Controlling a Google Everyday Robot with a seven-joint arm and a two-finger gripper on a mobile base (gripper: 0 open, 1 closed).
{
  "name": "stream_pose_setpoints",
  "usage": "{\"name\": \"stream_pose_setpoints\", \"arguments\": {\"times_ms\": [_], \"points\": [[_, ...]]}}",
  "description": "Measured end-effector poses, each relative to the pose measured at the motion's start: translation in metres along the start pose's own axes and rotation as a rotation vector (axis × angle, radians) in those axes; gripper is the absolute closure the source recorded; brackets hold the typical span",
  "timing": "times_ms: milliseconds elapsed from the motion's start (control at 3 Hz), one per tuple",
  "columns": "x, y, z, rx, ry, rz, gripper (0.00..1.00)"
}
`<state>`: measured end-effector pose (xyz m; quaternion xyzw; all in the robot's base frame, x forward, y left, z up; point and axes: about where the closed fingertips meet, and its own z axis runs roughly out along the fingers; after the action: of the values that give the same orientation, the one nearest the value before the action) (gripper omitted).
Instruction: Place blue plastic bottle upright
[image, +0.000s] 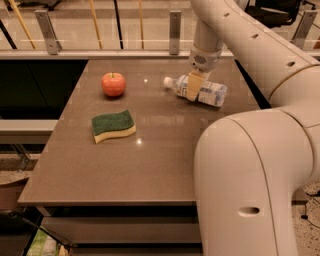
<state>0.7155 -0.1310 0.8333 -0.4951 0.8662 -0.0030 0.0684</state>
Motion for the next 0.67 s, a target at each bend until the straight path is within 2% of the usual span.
{"name": "stream_pose_setpoints", "arguments": {"times_ms": [333, 667], "points": [[-0.0025, -0.0017, 0.0018, 0.005, -0.006, -0.001, 0.87], [-0.0026, -0.0018, 0.0007, 0.005, -0.006, -0.001, 1.0]]}}
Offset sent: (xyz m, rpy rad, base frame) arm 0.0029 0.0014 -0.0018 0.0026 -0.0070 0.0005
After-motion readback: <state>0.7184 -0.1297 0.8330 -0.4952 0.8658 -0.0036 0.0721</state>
